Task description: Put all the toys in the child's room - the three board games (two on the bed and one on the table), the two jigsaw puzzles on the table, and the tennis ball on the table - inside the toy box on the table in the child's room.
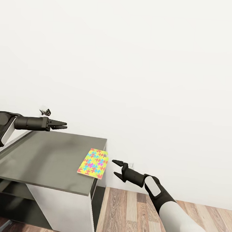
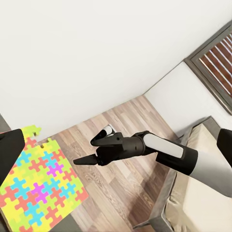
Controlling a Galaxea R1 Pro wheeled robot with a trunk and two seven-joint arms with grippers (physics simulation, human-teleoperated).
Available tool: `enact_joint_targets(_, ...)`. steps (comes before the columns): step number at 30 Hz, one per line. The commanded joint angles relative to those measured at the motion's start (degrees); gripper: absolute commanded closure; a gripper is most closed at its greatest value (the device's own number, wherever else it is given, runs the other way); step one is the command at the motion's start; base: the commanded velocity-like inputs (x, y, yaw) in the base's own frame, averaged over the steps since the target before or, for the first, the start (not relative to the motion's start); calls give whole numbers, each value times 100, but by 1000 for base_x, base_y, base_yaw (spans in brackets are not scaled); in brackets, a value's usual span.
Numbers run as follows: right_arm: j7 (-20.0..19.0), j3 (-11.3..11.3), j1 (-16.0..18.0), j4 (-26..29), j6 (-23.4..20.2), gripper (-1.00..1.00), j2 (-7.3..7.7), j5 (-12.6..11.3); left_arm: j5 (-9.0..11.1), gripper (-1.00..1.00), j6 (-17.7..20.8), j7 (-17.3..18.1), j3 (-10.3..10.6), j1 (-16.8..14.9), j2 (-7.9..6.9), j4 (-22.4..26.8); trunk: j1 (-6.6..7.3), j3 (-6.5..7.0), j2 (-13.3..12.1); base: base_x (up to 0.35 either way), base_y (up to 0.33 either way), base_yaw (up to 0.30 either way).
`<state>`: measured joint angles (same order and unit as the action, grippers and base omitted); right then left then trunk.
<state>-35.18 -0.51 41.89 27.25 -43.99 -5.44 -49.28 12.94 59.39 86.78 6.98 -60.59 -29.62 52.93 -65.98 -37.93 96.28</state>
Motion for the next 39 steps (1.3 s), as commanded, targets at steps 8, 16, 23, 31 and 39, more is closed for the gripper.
enact_joint_targets(8,2,-4,3,2,-31,-100,-1,-15,14,-100,61,23,16,-6,-11,-2,0,-6,3,0,0,0)
enact_joint_targets(16,2,-2,3,3,-31,-100,-1,-13,16,-100,61,23,14,-6,-9,-2,0,-6,3,0,66,0)
enact_joint_targets(23,0,-2,3,2,-31,-100,-1,-12,16,-100,61,23,14,-6,-11,-3,0,-6,3,0,49,0)
enact_joint_targets(31,-6,-1,3,1,-31,-100,-1,-13,16,-100,61,23,14,-6,-9,-3,0,-6,3,0,9,0)
enact_joint_targets(39,-15,-1,3,2,-25,-100,-1,-11,16,-100,61,23,14,-6,-9,-4,0,-6,3,0,75,0)
